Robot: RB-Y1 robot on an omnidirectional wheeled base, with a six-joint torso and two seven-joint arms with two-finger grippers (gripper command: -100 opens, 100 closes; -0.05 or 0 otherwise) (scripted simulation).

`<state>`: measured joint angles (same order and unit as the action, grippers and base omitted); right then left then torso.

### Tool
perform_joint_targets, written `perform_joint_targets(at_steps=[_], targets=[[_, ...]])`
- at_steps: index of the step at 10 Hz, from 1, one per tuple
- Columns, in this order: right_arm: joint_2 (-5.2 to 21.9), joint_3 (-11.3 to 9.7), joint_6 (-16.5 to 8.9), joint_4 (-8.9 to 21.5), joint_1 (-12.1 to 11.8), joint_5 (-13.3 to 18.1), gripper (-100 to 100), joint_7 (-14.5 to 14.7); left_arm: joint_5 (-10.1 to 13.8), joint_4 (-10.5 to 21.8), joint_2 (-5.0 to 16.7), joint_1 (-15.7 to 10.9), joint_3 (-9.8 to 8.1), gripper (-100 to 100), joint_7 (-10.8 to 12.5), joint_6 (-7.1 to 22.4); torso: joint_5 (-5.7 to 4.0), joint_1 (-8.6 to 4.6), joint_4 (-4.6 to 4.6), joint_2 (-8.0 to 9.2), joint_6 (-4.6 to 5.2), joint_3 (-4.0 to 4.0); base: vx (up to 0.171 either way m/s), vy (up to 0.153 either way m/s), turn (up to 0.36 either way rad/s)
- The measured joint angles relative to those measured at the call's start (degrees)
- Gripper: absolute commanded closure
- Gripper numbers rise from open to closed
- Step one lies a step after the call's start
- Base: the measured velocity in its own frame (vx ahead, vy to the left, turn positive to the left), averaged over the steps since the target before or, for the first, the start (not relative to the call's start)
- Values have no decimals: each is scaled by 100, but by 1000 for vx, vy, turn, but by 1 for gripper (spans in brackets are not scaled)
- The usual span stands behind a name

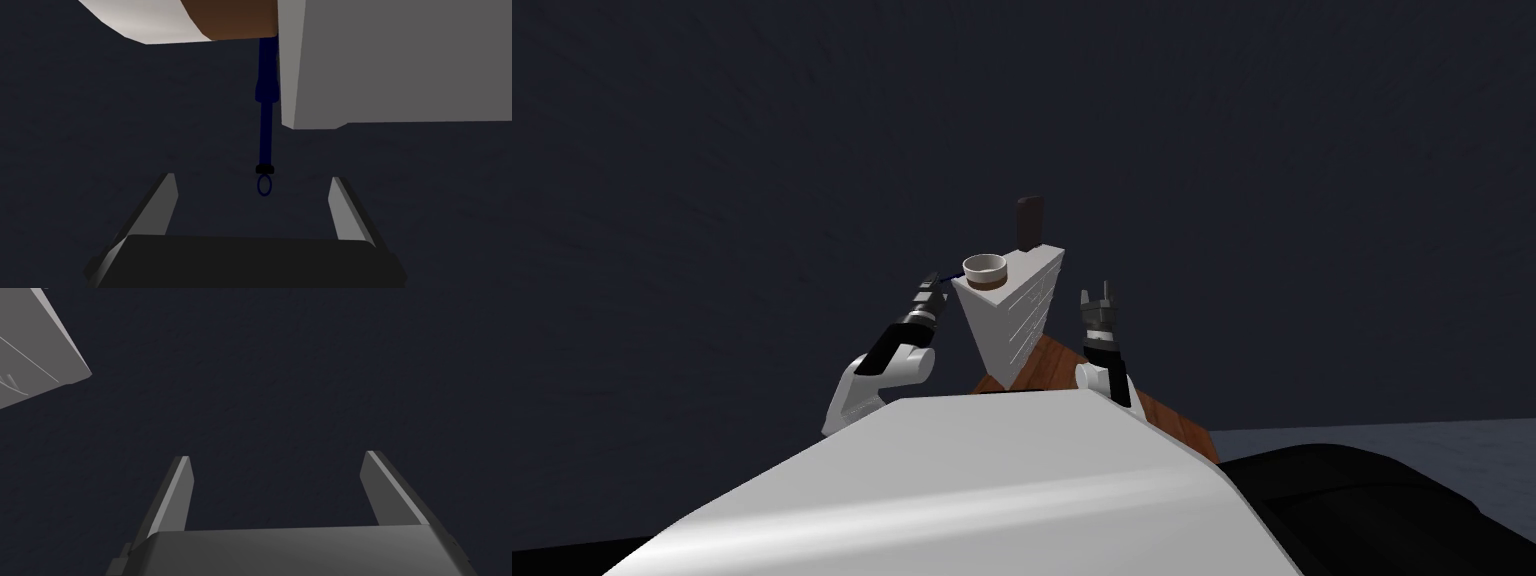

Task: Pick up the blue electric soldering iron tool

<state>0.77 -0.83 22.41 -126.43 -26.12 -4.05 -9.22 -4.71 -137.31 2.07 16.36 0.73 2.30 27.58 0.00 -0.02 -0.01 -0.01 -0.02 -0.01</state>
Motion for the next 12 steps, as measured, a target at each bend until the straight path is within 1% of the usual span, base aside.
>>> perform_joint_targets(at_steps=[1, 2, 3, 4, 5, 9, 11, 12], targets=[[0, 0, 0, 0, 0, 0, 0, 0, -3, -15, -131, -23, -17, -100, 13, 63, 0, 1, 0, 0, 0, 0, 0, 0, 0], [0, 0, 0, 0, 0, 0, 0, 0, -3, -17, -144, -25, -19, 0, 16, 76, 0, 2, 0, 1, 0, 0, 0, 0, 0], [0, 0, 0, 0, 0, 0, 0, 0, -3, -17, -142, -25, -18, -100, 16, 74, 0, 1, 0, 1, 0, 0, 0, 11, -32], [0, 0, 0, 0, 0, 0, 0, 0, -10, -118, -148, 2, -13, -100, 14, 137, 1, 4, 0, 2, 0, 1, -2, 7, -11], [0, 0, 0, 0, 0, 0, 0, 0, -11, -133, -149, 5, -12, 100, 14, 157, 1, 3, 0, 1, 0, 1, 0, 0, 0], [0, 0, 0, 0, 0, 0, 0, 0, -10, -131, -148, 5, -12, 100, 14, 155, 0, 1, 0, 1, 0, 0, 0, 0, 0], [0, 0, 0, 0, 0, 0, 0, 0, -10, -131, -148, 5, -12, -100, 14, 155, 0, 1, 0, 1, 0, 0, -8, -1, 4], [0, 0, 0, 0, 0, 0, 0, 0, -6, -128, -62, -4, 3, -100, 30, 172, 0, 1, 1, 5, 0, 3, -35, -5, 18]])
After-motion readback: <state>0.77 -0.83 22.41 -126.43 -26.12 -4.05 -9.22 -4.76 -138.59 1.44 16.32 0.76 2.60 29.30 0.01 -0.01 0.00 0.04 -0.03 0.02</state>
